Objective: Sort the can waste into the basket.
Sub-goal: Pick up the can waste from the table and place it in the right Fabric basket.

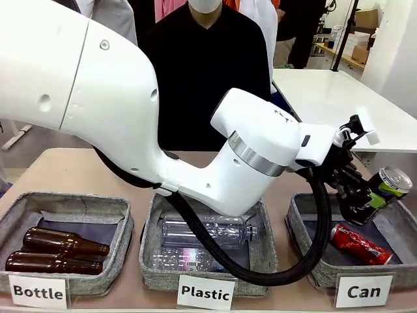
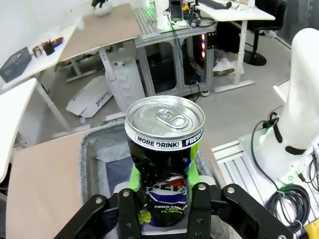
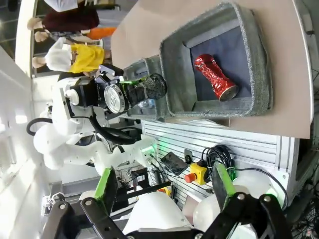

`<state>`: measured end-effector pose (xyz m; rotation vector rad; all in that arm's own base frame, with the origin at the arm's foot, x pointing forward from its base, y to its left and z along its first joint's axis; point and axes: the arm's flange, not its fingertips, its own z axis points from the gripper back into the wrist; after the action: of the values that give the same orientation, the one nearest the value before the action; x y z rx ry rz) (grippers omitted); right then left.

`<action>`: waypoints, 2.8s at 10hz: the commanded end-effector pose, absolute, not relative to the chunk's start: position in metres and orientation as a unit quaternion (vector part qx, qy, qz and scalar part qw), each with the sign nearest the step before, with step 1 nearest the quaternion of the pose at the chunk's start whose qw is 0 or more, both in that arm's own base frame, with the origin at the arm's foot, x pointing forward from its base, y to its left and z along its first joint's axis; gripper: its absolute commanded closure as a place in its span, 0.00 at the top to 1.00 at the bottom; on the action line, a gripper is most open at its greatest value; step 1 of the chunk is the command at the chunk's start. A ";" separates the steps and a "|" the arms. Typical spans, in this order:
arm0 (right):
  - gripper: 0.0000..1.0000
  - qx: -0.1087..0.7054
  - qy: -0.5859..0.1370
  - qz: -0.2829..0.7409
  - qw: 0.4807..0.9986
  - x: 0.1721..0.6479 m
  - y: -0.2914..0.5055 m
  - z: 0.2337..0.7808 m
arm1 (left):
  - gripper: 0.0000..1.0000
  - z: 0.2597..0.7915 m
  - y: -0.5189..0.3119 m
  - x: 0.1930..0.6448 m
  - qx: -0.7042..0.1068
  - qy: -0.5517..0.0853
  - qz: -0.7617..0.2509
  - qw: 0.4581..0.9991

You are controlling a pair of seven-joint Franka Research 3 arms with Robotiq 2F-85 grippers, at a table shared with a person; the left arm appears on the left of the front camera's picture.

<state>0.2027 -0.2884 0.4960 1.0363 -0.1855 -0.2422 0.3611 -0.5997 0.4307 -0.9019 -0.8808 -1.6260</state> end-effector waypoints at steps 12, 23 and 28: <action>1.00 0.509 -0.037 0.028 0.860 0.295 -0.199 0.521 | 1.00 0.531 -0.403 0.349 -0.383 -0.279 -0.605 0.640; 1.00 0.560 -0.112 -0.067 0.818 0.447 0.042 0.469 | 1.00 0.471 0.082 0.399 -0.553 -0.258 -0.085 0.788; 1.00 0.583 -0.057 -0.004 0.810 0.441 0.032 0.466 | 1.00 0.473 0.073 0.394 -0.481 -0.292 -0.093 0.821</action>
<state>0.4419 0.0364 0.4647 1.2474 -0.1289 -0.0298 0.3972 0.0744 0.4723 -1.0371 -0.6145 -0.2165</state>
